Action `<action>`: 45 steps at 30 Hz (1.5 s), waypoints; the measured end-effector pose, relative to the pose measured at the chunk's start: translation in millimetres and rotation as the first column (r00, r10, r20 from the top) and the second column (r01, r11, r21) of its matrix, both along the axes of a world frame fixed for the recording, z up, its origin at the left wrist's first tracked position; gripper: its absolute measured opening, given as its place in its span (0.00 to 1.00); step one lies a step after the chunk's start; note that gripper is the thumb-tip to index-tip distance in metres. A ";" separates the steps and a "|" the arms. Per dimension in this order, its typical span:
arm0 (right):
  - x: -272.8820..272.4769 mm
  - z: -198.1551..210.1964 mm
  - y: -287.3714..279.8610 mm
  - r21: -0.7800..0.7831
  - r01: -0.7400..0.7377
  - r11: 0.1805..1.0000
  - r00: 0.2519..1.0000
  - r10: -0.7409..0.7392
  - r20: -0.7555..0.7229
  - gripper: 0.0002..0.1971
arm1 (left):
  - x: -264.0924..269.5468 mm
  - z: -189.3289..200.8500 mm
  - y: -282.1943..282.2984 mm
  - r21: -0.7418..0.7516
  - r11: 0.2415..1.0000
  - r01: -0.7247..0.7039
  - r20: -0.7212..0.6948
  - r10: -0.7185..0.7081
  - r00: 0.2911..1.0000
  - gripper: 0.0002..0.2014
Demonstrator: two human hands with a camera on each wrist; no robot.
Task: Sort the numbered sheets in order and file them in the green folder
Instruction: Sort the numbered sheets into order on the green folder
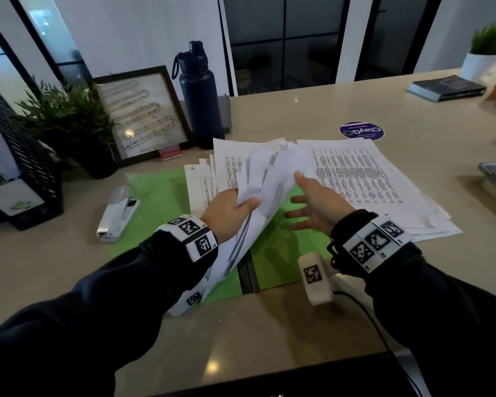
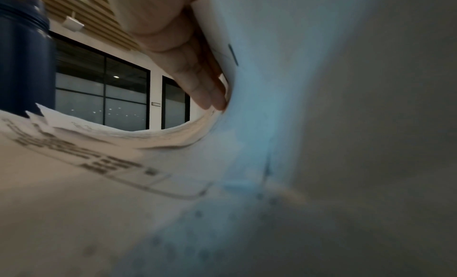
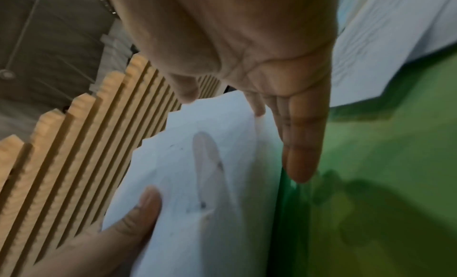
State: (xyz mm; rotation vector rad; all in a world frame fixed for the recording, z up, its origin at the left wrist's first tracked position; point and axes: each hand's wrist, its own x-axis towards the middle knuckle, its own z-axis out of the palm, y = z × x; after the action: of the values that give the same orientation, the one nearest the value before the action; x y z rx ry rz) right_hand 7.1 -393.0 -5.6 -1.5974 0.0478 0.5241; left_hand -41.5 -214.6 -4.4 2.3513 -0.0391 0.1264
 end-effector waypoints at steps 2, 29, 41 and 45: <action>2.4 -3.2 -1.5 0.115 0.091 0.989 0.995 -0.085 -0.052 0.31 | 0.6 0.2 1.0 0.017 1.000 -0.015 -0.024 0.015 1.000 0.31; -12.6 -2.7 14.3 -0.088 -0.134 0.987 0.966 0.150 0.211 0.05 | -8.8 3.6 -8.3 0.047 0.964 0.261 -0.334 -0.231 0.914 0.24; -13.9 -9.5 8.7 -0.005 -0.101 0.995 0.976 0.100 0.194 0.15 | -12.4 9.4 -12.2 0.130 0.966 0.224 -0.372 -0.162 0.914 0.19; -10.9 -13.9 11.2 -0.003 -0.015 1.000 0.985 0.015 0.172 0.23 | -8.7 3.2 -8.9 0.122 0.973 0.196 -0.361 -0.140 0.922 0.23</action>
State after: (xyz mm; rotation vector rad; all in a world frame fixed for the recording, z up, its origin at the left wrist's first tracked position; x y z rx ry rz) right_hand -3.7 -381.8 -19.6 -1.6401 -0.0944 0.3958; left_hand -50.2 -223.4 -1.3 2.4799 -0.0791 -0.3957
